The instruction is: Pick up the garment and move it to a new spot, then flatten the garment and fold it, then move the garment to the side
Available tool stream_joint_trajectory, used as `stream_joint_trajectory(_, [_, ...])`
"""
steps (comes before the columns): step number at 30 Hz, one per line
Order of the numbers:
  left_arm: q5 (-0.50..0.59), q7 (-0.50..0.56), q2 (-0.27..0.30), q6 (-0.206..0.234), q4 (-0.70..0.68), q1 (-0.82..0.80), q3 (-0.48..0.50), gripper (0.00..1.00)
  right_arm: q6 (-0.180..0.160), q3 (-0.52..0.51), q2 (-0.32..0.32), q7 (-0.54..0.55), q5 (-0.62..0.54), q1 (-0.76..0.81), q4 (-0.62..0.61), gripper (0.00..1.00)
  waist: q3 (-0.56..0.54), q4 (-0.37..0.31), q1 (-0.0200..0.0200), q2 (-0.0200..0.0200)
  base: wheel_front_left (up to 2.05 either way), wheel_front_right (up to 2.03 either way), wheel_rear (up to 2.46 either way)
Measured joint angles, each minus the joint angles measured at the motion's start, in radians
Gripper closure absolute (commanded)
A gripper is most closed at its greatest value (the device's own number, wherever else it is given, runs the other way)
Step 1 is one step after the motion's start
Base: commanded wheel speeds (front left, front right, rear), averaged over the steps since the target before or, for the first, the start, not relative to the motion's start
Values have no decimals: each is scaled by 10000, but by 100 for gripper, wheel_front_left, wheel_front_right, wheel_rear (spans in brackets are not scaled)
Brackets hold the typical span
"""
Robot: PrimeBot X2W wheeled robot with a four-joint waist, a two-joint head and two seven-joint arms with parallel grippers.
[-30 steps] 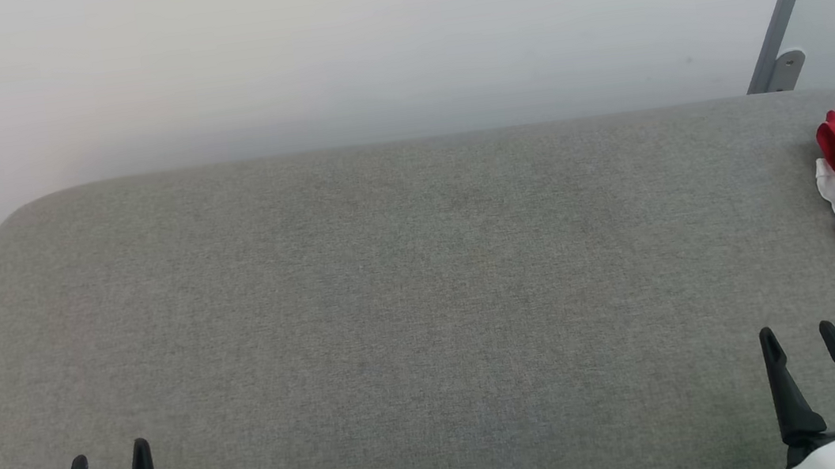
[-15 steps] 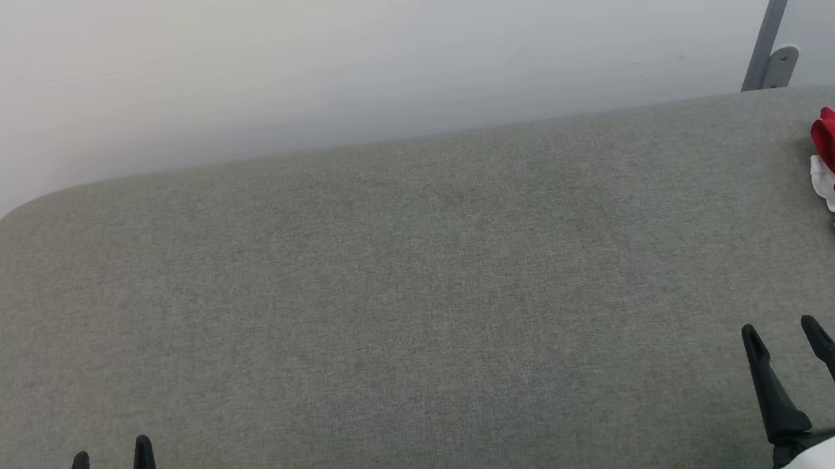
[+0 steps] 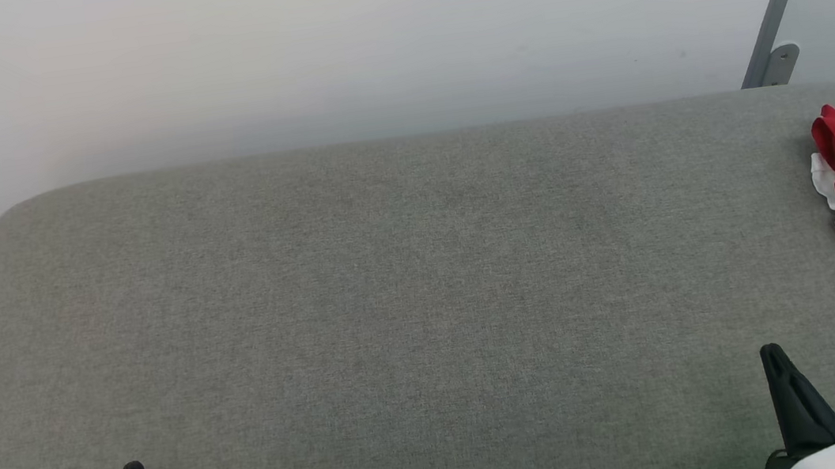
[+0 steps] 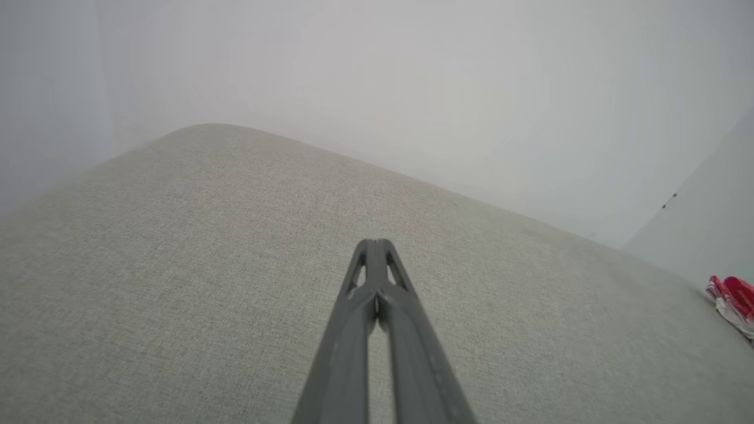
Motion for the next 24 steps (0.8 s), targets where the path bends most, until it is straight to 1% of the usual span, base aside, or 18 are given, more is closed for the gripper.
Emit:
stream_joint_trajectory(11, [-1685, 485, -192, 0, 242, -434, 27, 100, 0, -171, 165, 504, 1781, -271, 4, 100, 27, -30, 0, 0, 0, 0, 0])
stream_joint_trajectory(12, [-1927, 562, -217, 0, 280, -500, 40, 100, 0, -196, 190, 575, 2088, -294, 6, 100, 32, -36, 0, 0, 0, 0, 0])
stream_joint_trajectory(14, [-2038, 623, -232, 0, 293, -538, 42, 100, 0, -209, 198, 635, 2247, -308, 6, 100, 35, -39, 0, 0, 0, 0, 0])
stream_joint_trajectory(24, [-3348, 995, -364, 0, 466, -905, 82, 100, 0, -311, 307, 1045, 3638, -544, 10, 100, 60, -67, 0, 0, 0, 0, 0])
